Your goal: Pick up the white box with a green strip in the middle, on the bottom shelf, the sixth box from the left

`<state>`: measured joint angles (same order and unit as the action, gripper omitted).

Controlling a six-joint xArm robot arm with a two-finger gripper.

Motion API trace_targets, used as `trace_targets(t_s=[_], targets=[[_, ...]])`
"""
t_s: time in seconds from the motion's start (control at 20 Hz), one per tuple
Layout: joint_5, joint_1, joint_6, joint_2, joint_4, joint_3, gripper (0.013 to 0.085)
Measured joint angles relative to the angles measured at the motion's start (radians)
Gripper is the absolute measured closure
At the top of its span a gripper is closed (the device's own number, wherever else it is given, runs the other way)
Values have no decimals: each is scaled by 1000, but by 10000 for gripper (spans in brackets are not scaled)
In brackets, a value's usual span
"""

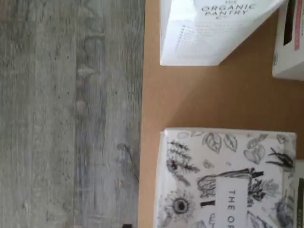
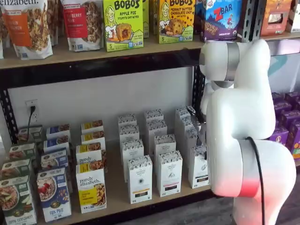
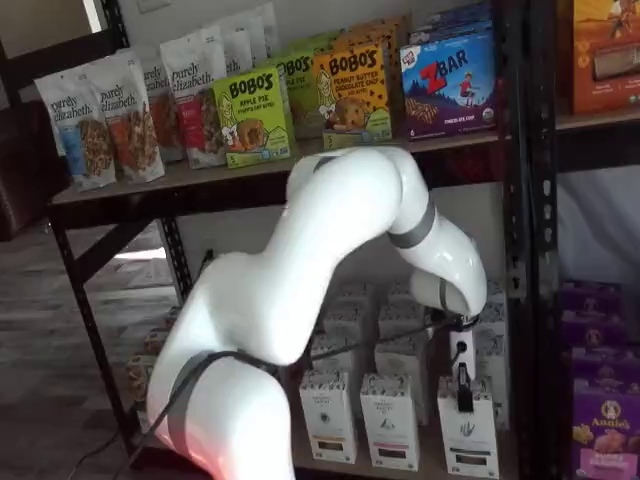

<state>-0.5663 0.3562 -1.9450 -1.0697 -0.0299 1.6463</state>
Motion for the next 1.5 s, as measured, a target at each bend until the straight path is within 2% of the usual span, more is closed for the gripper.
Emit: trace_targets(t_s=[0.5, 0.65, 0.75, 0.8, 0.85, 1.0, 1.05, 1.2, 1.45, 1.5], targets=[[-12, -22, 161, -74, 165, 65, 130], [0, -22, 169, -83, 172, 64, 130], [0, -23, 165, -87, 167, 66, 210], [4, -22, 161, -87, 163, 65, 210], [6, -22, 158, -88, 160, 65, 250], [3, -23, 160, -89, 160, 67, 290], [2, -25, 166, -89, 165, 67, 330], [3, -28, 188, -89, 187, 66, 330], [-2, -34, 184, -84, 177, 65, 330], [-2, -35, 186, -82, 177, 63, 370]])
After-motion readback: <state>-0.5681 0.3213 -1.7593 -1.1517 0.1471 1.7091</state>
